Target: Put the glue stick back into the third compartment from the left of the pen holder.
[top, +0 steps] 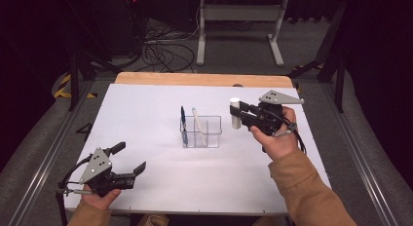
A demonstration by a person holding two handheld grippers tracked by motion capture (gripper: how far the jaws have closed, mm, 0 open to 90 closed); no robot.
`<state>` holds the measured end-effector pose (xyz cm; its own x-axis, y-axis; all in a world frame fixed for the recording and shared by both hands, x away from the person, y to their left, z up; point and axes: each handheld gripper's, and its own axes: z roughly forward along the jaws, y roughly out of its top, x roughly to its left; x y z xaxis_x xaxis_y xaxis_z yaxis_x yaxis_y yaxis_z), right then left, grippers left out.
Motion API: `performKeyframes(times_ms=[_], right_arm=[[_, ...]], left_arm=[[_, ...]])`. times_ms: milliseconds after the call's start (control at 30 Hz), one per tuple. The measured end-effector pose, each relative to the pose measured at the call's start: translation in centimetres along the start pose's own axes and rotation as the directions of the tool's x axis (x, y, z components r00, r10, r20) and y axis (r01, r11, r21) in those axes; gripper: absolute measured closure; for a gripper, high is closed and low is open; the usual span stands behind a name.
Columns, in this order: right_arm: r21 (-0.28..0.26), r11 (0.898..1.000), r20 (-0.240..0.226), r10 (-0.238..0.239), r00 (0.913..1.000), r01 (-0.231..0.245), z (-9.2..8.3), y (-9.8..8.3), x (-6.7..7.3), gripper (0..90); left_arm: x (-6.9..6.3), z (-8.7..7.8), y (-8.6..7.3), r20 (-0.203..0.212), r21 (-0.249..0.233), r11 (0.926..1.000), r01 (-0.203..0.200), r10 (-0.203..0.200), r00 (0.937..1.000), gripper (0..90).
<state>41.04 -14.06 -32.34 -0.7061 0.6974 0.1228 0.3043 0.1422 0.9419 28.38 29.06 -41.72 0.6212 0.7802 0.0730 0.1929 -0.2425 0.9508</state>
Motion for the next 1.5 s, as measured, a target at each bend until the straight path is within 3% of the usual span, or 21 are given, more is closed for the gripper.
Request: performKeyframes(times_ms=[233, 433, 667, 833, 1000, 1500], right_arm=[[-0.026, 0.999, -0.072, -0.041, 0.9966, 0.039, 0.9, -0.3, 0.0, 67.3], [-0.052, 0.997, -0.149, -0.063, 0.9869, 0.056, 1.6, -0.5, -0.1, 67.3], [-0.077, 0.995, -0.183, -0.072, 0.9804, 0.059, 2.2, -0.6, 0.0, 67.2], [-0.094, 0.995, -0.188, -0.047, 0.981, 0.03, 2.7, -0.8, 0.2, 67.2], [-0.098, 0.995, -0.186, 0.008, 0.9825, -0.027, 3.4, -1.2, 0.1, 67.2], [-0.074, 0.994, -0.141, 0.067, 0.9877, -0.078, 5.8, -3.1, -0.2, 67.1]], left_arm=[[0.0, 0.0, 0.0, 0.0, 0.0, 1.0, 0.002, -0.002, 1.0, 9.3], [0.0, 0.0, 0.0, 0.0, 0.0, 1.0, 0.0, 0.0, 1.0, 9.3], [0.1, 0.0, 0.0, 0.005, 0.001, 1.0, -0.001, 0.001, 1.0, 9.3], [0.1, 0.1, 0.0, 0.006, 0.002, 1.0, -0.001, 0.001, 1.0, 9.3], [0.1, 0.1, 0.0, 0.005, 0.001, 1.0, 0.0, 0.0, 1.0, 9.3], [0.1, 0.1, 0.0, 0.004, -0.001, 1.0, 0.001, -0.001, 1.0, 9.3]])
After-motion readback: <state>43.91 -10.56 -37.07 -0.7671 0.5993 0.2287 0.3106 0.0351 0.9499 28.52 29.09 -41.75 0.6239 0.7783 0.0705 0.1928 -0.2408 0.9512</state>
